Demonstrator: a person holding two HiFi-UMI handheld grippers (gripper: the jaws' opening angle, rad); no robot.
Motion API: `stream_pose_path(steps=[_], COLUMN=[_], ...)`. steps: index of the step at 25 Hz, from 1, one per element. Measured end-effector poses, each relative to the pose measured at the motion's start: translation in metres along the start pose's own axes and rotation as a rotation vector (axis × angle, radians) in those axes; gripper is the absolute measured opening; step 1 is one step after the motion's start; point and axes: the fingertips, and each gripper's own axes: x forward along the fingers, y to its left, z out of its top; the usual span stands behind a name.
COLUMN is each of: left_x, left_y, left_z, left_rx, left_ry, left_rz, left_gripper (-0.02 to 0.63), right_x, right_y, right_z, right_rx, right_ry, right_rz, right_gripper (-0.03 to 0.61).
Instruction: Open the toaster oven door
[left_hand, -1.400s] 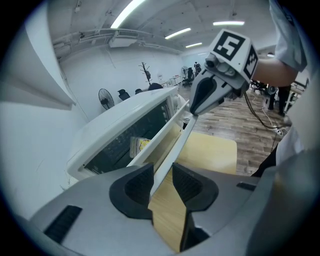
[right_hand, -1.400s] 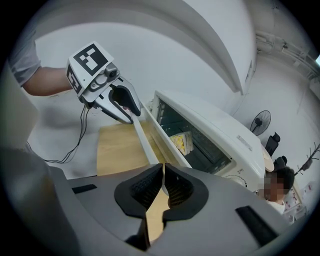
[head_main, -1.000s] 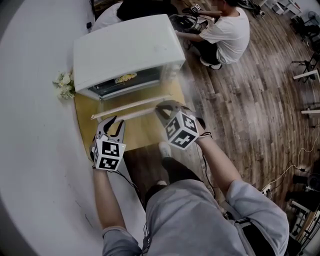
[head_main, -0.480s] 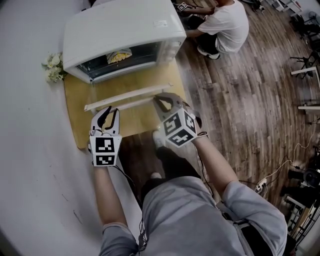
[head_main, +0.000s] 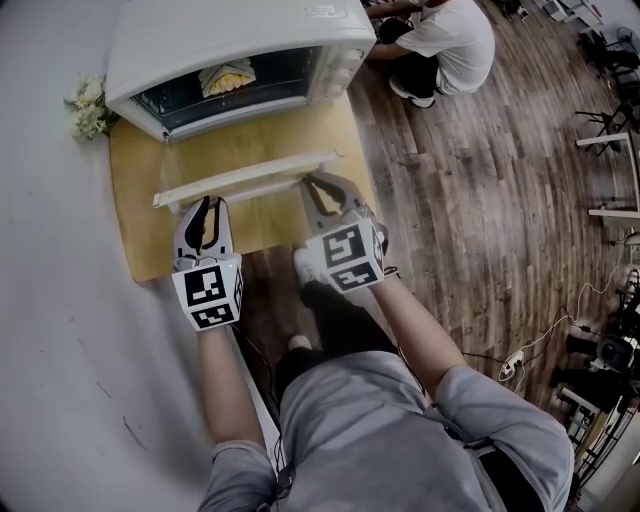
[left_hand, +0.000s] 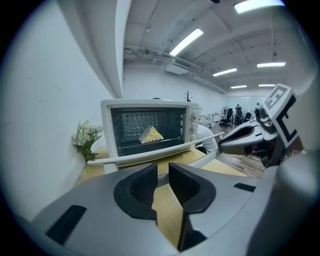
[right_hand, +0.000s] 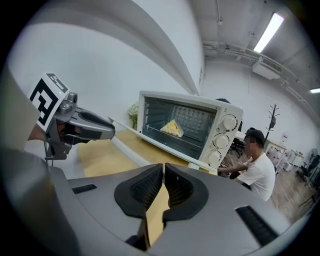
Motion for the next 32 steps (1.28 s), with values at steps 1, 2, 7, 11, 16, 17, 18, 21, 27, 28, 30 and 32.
stream_pose_path(steps=[1, 2, 7, 11, 16, 17, 18, 21, 27, 28, 30, 32], left_x=[0.000, -0.001, 0.000, 0.002, 0.007, 0.009, 0.010, 0.015, 0.024, 0.026, 0.028, 0.028], left_y=[0.000, 0.000, -0.003, -0.006, -0.008, -0.009, -0.010, -0.011, -0.009, -0.009, -0.009, -0.009], left_z=[-0.004, -0.009, -0.029, -0.046, -0.066, -0.071, -0.075, -0.087, -0.101, -0.103, -0.110, -0.114], left_rx=[-0.019, -0.032, -0.039, -0.049, -0.069, -0.066, -0.064, -0.070, -0.069, -0.078, -0.093, -0.087], left_ry=[-0.006, -0.009, -0.008, -0.005, 0.012, 0.019, 0.025, 0.041, 0.080, 0.089, 0.108, 0.125], left_rz=[0.016, 0.031, 0.075, 0.100, 0.123, 0.125, 0.126, 0.132, 0.145, 0.143, 0.143, 0.149], left_gripper=[0.061, 0.055, 0.044, 0.043, 0.038, 0.035, 0.034, 0.035, 0.028, 0.028, 0.028, 0.027], right_x=[0.000, 0.000, 0.004, 0.007, 0.015, 0.016, 0.018, 0.023, 0.033, 0.034, 0.037, 0.039], right_y=[0.002, 0.004, 0.013, 0.019, 0.025, 0.026, 0.027, 0.030, 0.033, 0.033, 0.034, 0.034], right_z=[-0.004, -0.009, -0.029, -0.044, -0.063, -0.067, -0.072, -0.083, -0.097, -0.100, -0.106, -0.110], right_rx=[0.012, 0.022, 0.042, 0.048, 0.063, 0.068, 0.073, 0.082, 0.085, 0.087, 0.093, 0.099], right_ry=[-0.004, -0.004, -0.010, -0.014, -0.003, -0.001, 0.002, 0.015, 0.054, 0.066, 0.088, 0.102], right_rz=[-0.008, -0.016, -0.034, -0.051, -0.056, -0.058, -0.059, -0.061, -0.061, -0.063, -0.066, -0.069], right_gripper=[0.011, 0.011, 0.012, 0.011, 0.011, 0.012, 0.012, 0.012, 0.011, 0.012, 0.012, 0.012])
